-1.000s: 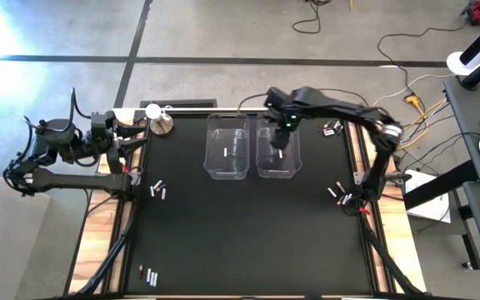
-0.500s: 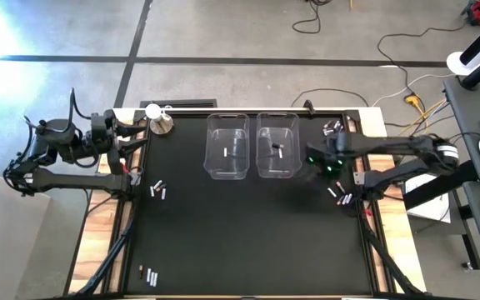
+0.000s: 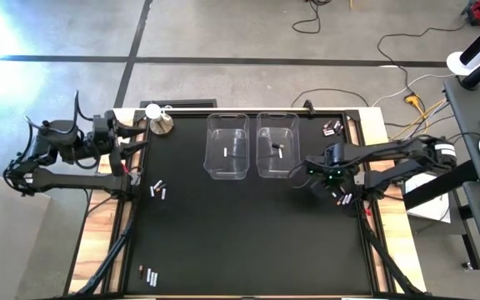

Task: Sort batteries
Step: Put the white battery into the left transparent bin

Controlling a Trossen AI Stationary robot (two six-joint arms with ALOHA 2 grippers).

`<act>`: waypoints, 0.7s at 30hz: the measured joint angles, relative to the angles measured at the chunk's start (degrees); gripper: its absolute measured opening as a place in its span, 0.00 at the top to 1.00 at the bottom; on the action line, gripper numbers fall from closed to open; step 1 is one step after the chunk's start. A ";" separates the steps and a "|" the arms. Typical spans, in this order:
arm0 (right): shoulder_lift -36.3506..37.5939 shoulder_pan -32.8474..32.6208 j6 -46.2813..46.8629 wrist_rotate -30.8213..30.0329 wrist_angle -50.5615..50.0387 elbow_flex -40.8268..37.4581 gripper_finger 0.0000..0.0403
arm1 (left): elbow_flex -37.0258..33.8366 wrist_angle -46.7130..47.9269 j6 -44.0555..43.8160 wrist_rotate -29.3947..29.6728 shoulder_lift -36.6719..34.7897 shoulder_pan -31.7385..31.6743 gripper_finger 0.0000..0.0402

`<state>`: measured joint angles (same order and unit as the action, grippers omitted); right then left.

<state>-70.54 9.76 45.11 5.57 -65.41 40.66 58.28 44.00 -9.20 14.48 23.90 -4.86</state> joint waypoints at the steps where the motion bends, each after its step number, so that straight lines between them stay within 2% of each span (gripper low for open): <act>1: -0.52 0.00 -0.62 -0.53 0.73 -0.30 0.56 | 0.00 0.40 -0.79 0.00 0.00 0.00 0.54; 5: -2.35 0.00 -2.31 -3.35 2.82 -0.92 0.59 | -0.46 1.03 -3.40 0.00 0.00 0.00 0.54; 9: -3.17 -0.02 -2.86 -3.61 4.92 -2.22 0.61 | -0.94 1.11 -4.71 0.00 -0.02 -0.01 0.54; 21: -2.70 -0.13 -3.40 0.21 10.58 -8.81 0.69 | -1.09 1.58 -6.16 0.00 -0.02 -0.01 0.54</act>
<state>-73.25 9.63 41.71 5.78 -54.83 31.85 57.19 45.58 -15.35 14.48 23.88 -4.87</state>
